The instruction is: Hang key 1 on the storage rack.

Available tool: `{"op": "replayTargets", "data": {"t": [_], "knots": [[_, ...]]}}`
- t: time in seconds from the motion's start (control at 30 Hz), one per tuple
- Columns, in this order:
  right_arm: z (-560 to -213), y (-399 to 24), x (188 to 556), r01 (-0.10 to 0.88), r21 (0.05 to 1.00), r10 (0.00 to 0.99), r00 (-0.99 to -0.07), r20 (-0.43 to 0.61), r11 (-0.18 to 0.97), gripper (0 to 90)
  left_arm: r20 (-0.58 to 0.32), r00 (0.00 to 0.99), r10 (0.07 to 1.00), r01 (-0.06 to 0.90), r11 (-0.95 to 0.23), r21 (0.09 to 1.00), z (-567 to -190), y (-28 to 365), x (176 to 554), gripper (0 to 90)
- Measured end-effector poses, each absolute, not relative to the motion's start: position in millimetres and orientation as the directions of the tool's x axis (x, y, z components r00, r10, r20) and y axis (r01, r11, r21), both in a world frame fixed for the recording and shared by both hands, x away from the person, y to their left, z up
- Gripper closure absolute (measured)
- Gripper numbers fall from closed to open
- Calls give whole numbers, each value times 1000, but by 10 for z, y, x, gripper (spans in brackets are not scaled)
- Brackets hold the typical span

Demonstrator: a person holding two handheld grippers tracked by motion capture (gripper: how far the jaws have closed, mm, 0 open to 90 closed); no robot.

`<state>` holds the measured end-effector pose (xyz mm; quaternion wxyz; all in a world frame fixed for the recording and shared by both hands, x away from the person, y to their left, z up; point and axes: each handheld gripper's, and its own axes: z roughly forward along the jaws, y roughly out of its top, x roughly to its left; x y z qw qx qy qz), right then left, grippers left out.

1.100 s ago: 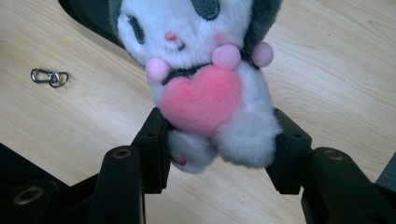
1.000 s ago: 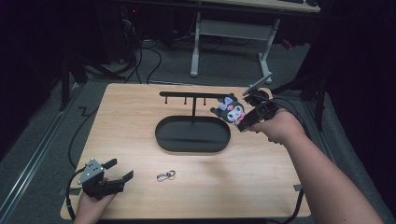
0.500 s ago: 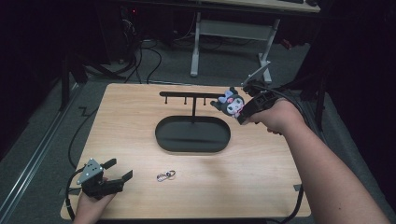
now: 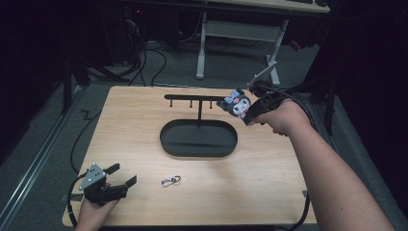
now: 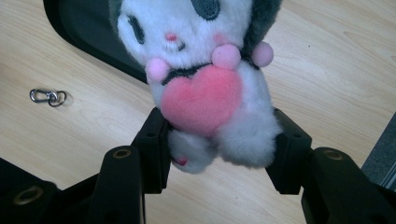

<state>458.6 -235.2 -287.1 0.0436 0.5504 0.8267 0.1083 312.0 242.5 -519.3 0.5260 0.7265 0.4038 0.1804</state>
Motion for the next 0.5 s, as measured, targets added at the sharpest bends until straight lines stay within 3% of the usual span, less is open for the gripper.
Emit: {"op": "replayTargets", "data": {"t": [0.5], "knots": [[-3135, -2567, 4558, 918, 217, 934, -352, 58, 332, 496, -162, 612, 774, 399, -126, 908, -5199, 2418, 3125, 148]]}}
